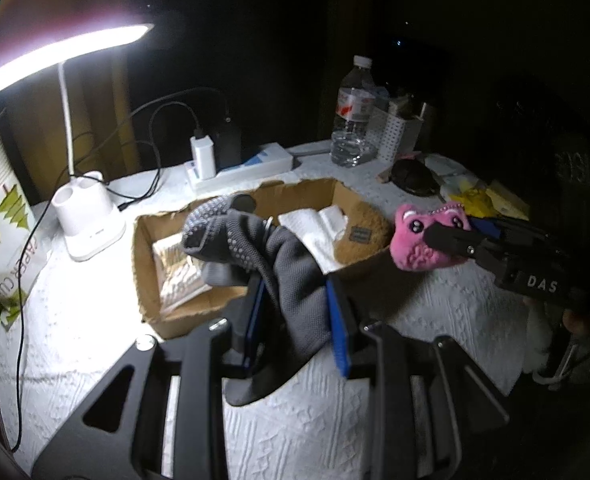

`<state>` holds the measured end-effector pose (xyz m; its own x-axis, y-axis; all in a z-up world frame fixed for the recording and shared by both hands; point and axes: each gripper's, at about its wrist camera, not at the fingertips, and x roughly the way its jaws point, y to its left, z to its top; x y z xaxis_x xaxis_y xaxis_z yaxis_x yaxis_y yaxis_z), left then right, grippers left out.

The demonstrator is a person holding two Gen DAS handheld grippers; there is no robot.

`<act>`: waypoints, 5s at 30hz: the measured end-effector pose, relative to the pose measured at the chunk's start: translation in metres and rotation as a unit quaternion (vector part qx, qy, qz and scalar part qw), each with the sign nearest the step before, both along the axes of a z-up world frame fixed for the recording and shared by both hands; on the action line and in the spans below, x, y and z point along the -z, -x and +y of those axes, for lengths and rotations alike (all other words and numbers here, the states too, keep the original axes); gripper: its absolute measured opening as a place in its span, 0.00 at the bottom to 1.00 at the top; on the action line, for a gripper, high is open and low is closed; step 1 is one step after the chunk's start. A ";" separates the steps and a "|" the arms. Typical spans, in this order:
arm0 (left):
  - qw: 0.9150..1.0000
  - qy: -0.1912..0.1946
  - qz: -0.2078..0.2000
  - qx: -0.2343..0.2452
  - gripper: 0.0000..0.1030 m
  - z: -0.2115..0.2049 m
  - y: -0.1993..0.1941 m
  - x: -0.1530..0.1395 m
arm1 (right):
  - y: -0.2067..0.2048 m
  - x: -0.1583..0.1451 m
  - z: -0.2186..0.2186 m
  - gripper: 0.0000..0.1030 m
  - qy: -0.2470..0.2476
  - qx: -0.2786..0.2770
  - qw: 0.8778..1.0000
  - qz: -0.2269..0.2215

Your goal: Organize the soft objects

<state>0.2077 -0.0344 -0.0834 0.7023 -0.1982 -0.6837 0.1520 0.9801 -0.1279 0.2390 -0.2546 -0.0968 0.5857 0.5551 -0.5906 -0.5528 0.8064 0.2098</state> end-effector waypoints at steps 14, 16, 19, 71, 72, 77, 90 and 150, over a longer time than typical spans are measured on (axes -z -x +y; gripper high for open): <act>1.000 -0.006 0.013 0.009 0.29 -0.025 -0.045 0.010 | -0.035 0.006 -0.023 0.41 -0.012 0.015 1.000 0.008; 1.000 -0.005 0.017 0.009 0.29 -0.028 -0.053 0.013 | -0.040 0.009 -0.027 0.41 -0.013 0.018 1.000 0.010; 1.000 -0.005 0.024 0.007 0.29 -0.031 -0.064 0.020 | -0.047 0.013 -0.032 0.41 -0.013 0.022 1.000 0.016; 0.996 0.043 0.059 -0.055 0.57 0.025 -0.100 0.064 | -0.125 0.038 0.056 0.73 0.053 0.003 0.999 -0.010; 0.996 0.043 0.059 -0.055 0.57 0.025 -0.101 0.063 | -0.129 0.041 0.054 0.73 0.056 0.015 0.998 -0.005; 0.996 0.040 0.060 -0.058 0.57 0.026 -0.101 0.065 | -0.143 0.064 0.046 0.73 0.076 0.052 0.995 0.027; 0.996 0.035 0.057 -0.061 0.57 0.024 -0.097 0.059 | -0.133 0.062 0.039 0.73 0.074 0.059 0.995 0.019; 0.992 0.011 -0.083 -0.097 0.88 0.044 0.096 -0.045 | 0.087 -0.034 0.059 0.73 0.067 0.011 0.993 -0.096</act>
